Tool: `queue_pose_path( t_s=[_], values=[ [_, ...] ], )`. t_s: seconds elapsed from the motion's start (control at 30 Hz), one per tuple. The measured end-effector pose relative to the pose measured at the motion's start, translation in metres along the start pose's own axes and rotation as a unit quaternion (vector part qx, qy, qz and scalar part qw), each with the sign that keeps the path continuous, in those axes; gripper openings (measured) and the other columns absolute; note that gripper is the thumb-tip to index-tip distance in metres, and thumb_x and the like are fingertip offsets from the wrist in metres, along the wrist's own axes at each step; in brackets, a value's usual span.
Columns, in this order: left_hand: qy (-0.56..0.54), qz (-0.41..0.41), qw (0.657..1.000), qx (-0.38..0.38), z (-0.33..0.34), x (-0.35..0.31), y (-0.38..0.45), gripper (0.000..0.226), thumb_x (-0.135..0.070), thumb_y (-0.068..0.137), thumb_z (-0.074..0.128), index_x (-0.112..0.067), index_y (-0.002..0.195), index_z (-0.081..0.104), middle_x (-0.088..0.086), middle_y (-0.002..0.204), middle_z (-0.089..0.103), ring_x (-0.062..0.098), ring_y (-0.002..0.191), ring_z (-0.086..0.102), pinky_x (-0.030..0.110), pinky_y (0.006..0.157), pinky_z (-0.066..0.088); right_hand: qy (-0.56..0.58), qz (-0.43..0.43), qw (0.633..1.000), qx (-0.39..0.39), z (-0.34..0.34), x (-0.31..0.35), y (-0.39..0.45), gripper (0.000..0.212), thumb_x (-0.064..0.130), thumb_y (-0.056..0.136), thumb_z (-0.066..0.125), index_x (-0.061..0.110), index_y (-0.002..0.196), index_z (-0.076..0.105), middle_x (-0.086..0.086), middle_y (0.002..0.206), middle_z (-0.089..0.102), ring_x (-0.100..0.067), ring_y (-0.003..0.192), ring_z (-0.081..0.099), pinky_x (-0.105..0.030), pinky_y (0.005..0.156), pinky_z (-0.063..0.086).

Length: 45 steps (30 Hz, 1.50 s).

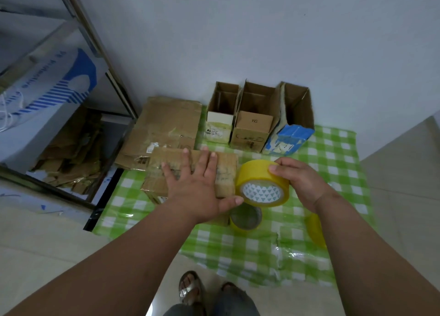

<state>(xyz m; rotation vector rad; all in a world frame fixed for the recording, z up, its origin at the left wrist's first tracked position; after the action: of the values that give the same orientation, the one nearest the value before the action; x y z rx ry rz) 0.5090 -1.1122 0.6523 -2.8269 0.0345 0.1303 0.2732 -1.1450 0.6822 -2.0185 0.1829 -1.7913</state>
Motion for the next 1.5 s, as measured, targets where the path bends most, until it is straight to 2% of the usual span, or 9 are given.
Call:
queue_pose_path(
  t_s=[0.2, 0.4, 0.57, 0.67, 0.83, 0.97, 1.07, 1.3, 1.5],
  values=[
    [0.003, -0.004, 1.000, -0.004, 0.000, 0.001, -0.002, 0.118, -0.106, 0.045, -0.004, -0.036, 0.131, -0.044, -0.016, 0.145, -0.045, 0.031, 0.141, -0.038, 0.070, 0.101, -0.024, -0.122, 0.003, 0.992, 0.000, -0.017, -0.017, 0.005, 0.022, 0.021, 0.085, 0.072, 0.001, 0.088, 0.065, -0.010, 0.079, 0.064, -0.025, 0.075, 0.061, -0.035, 0.072, 0.045],
    [0.010, -0.026, 0.999, -0.015, -0.003, -0.003, -0.006, 0.124, -0.102, 0.052, 0.009, -0.033, 0.149, -0.026, -0.019, 0.148, -0.040, 0.020, 0.142, -0.036, 0.066, 0.107, -0.020, -0.166, 0.015, 0.985, 0.046, -0.019, -0.025, 0.017, 0.017, 0.029, 0.087, 0.071, 0.014, 0.079, 0.067, 0.000, 0.074, 0.067, -0.017, 0.070, 0.065, -0.027, 0.064, 0.048],
    [-0.034, -0.090, 0.989, -0.113, -0.003, -0.028, -0.022, 0.113, -0.084, 0.057, 0.028, -0.032, 0.156, 0.010, -0.010, 0.161, -0.002, 0.022, 0.144, -0.004, 0.054, 0.113, 0.002, -0.117, 0.056, 0.990, 0.061, -0.025, -0.030, 0.030, 0.015, 0.028, 0.092, 0.063, 0.032, 0.078, 0.067, 0.013, 0.091, 0.060, -0.005, 0.084, 0.055, -0.026, 0.070, 0.044],
    [-0.052, -0.138, 0.978, -0.146, -0.001, -0.035, -0.035, 0.105, -0.084, 0.059, 0.030, -0.040, 0.152, 0.018, -0.009, 0.158, 0.015, 0.024, 0.140, 0.007, 0.051, 0.110, 0.004, -0.135, 0.058, 0.984, 0.096, -0.025, -0.031, 0.035, 0.011, 0.022, 0.092, 0.063, 0.020, 0.082, 0.068, 0.004, 0.090, 0.061, -0.011, 0.084, 0.057, -0.040, 0.085, 0.049],
    [-0.168, -0.211, 0.959, -0.082, 0.004, -0.037, -0.042, 0.116, -0.101, 0.049, 0.038, -0.055, 0.148, 0.000, -0.022, 0.159, -0.014, 0.018, 0.146, -0.022, 0.072, 0.110, -0.001, -0.169, 0.058, 0.972, 0.151, -0.020, -0.032, 0.035, 0.016, 0.025, 0.092, 0.063, 0.009, 0.093, 0.066, -0.009, 0.094, 0.061, -0.027, 0.091, 0.059, -0.040, 0.082, 0.047],
    [-0.212, -0.196, 0.951, -0.109, 0.002, -0.047, -0.040, 0.105, -0.070, 0.069, 0.067, -0.042, 0.155, 0.013, -0.013, 0.164, -0.009, 0.023, 0.147, -0.026, 0.056, 0.118, 0.013, -0.174, 0.074, 0.969, 0.161, -0.016, -0.031, 0.029, 0.011, 0.031, 0.092, 0.064, 0.020, 0.093, 0.064, -0.002, 0.098, 0.061, -0.009, 0.092, 0.057, -0.041, 0.089, 0.046],
    [-0.212, -0.166, 0.951, -0.154, 0.003, -0.048, -0.047, 0.095, -0.053, 0.077, 0.071, -0.029, 0.155, 0.024, -0.006, 0.165, 0.005, 0.020, 0.150, -0.014, 0.044, 0.120, 0.011, -0.164, 0.069, 0.972, 0.157, -0.017, -0.029, 0.026, 0.016, 0.029, 0.090, 0.066, 0.013, 0.093, 0.066, -0.012, 0.106, 0.063, -0.025, 0.102, 0.060, -0.050, 0.097, 0.045],
    [-0.176, -0.055, 0.936, -0.300, -0.002, -0.060, -0.060, 0.056, -0.008, 0.067, 0.086, 0.005, 0.118, 0.068, 0.018, 0.129, 0.062, 0.037, 0.130, 0.050, 0.047, 0.107, 0.040, -0.141, 0.052, 0.967, 0.208, -0.009, -0.023, 0.013, 0.025, 0.044, 0.065, 0.065, 0.020, 0.068, 0.059, -0.004, 0.070, 0.056, -0.022, 0.070, 0.055, -0.034, 0.068, 0.038],
    [-0.184, -0.041, 0.925, -0.329, 0.004, -0.048, -0.070, 0.042, -0.004, 0.070, 0.082, 0.007, 0.109, 0.070, 0.021, 0.121, 0.065, 0.041, 0.122, 0.054, 0.053, 0.101, 0.047, -0.125, 0.047, 0.969, 0.209, -0.003, -0.026, 0.005, 0.018, 0.033, 0.077, 0.069, 0.019, 0.071, 0.061, -0.001, 0.070, 0.055, -0.019, 0.070, 0.052, -0.031, 0.067, 0.037]
  ],
)
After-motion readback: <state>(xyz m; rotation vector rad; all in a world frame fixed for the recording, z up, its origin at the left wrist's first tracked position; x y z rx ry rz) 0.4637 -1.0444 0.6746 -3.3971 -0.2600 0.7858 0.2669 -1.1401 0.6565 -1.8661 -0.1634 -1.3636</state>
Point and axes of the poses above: each hand's wrist, its own y-axis towards the middle knuckle, its own z-axis out of the palm, x = y × z, the point moved 1 cm from there along y, towards the middle knuckle
